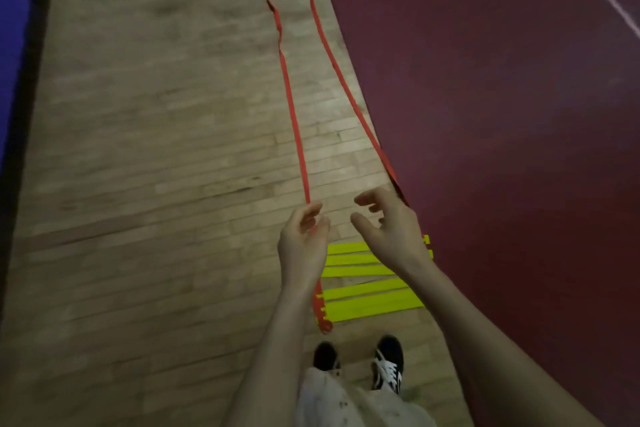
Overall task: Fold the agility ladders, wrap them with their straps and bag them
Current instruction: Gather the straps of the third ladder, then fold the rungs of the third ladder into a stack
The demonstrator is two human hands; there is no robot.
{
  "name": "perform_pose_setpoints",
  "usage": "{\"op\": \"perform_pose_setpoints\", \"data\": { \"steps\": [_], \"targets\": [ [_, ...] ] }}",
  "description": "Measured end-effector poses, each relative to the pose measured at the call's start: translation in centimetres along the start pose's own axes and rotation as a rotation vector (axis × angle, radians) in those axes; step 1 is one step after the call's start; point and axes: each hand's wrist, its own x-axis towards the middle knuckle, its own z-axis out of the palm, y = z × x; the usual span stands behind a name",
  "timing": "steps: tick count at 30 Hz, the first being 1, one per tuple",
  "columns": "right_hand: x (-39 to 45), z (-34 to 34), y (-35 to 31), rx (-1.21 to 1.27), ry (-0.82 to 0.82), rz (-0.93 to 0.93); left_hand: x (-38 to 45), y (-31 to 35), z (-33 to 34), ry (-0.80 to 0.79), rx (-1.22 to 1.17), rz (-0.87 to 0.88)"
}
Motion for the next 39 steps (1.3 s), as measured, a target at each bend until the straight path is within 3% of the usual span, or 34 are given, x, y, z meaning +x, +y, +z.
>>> {"op": "perform_pose_setpoints", "data": {
  "steps": [5, 9, 13, 22, 24, 26, 31, 32, 39],
  "targets": [
    [3.8, 4.9, 15.9, -0.065, -0.019, 0.062, 5.1, -15.3, 7.7, -0.054, 0.136, -0.117],
    [6.0, 12.0, 30.8, -0.130, -0.072, 0.099, 8.0, -30.7, 13.4, 0.008, 0.120, -0.281],
    [7.5, 19.4, 43.0, -0.152, -0.114, 0.094, 11.1, -43.2, 18.7, 0.000, 0.172, -0.255],
    [7.5, 28.6, 59.7, -0.271, -0.204, 0.140, 11.4, -60.1, 24.9, 0.012, 0.105, -0.515],
    [7.5, 30.0, 61.8, -0.321, -0.243, 0.148, 11.1, -61.9, 25.3, 0.018, 0.252, -0.432],
    [7.6, 31.1, 63.2, -0.401, -0.295, 0.125, 10.6, -63.3, 25.5, -0.015, 0.470, -0.225],
    [7.8, 33.0, 64.6, -0.623, -0.281, -0.006, 6.8, -65.8, 25.5, -0.472, 1.031, -0.054],
    [8.1, 33.0, 64.4, -0.658, -0.271, -0.016, 6.3, -66.5, 25.4, -0.502, 1.126, 0.019],
    [10.0, 32.2, 62.8, -0.840, -0.380, 0.021, 8.2, -68.5, 24.4, -0.319, 1.098, 0.347]
  ]
}}
